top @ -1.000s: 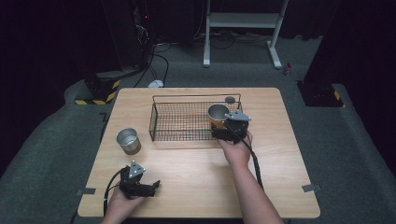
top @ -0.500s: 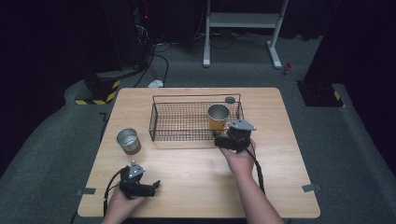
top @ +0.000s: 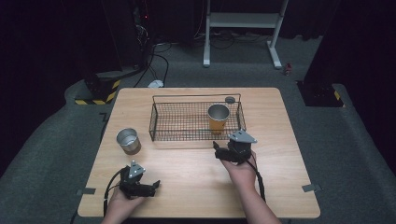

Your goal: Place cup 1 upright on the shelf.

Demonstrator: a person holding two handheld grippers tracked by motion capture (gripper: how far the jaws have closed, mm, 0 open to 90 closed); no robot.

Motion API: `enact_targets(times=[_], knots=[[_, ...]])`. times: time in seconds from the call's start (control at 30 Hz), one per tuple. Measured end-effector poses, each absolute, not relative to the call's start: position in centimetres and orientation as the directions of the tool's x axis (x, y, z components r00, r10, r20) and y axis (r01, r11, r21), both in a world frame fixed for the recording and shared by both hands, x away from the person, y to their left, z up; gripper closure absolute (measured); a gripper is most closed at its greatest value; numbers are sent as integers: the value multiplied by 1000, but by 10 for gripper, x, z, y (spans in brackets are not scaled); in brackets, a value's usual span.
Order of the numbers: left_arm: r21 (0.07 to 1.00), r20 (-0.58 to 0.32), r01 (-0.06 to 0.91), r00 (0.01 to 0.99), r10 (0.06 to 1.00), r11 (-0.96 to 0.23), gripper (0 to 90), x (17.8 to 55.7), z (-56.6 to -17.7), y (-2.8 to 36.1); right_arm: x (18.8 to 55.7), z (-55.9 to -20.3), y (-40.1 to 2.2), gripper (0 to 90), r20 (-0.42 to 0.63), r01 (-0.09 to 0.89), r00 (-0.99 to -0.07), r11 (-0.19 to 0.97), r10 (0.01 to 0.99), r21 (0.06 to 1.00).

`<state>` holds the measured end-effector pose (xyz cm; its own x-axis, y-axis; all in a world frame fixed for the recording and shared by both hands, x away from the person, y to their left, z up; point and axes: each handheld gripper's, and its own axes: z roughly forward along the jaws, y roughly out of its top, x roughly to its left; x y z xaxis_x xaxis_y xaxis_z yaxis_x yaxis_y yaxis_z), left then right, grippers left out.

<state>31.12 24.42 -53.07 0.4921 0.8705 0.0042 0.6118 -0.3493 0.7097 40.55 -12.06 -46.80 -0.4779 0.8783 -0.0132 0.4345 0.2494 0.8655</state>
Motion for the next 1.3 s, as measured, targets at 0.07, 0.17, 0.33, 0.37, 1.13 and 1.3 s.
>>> enact_targets(times=[0.07, 0.17, 0.33, 0.37, 1.13, 1.3], knots=[[710, 4, 612, 492, 871, -349, 2, 311, -531, 244, 402, -471, -122, 110, -12, 439, -480, 252, 877, 862], [710, 4, 612, 492, 870, -349, 2, 311, -531, 244, 396, -474, -124, 110, -13, 446, -478, 255, 878, 858], [710, 4, 612, 492, 871, -349, 2, 311, -531, 244, 386, -480, -129, 110, -16, 455, -473, 260, 881, 852], [710, 4, 611, 492, 870, -349, 2, 311, -531, 244, 384, -481, -130, 110, -19, 455, -473, 263, 881, 851], [710, 3, 612, 492, 871, -348, 2, 312, -531, 244, 352, -509, -158, 110, 2, 558, -438, 271, 899, 785], [710, 4, 612, 492, 871, -349, 2, 311, -531, 244, 349, -516, -164, 110, 18, 591, -430, 266, 903, 761]])
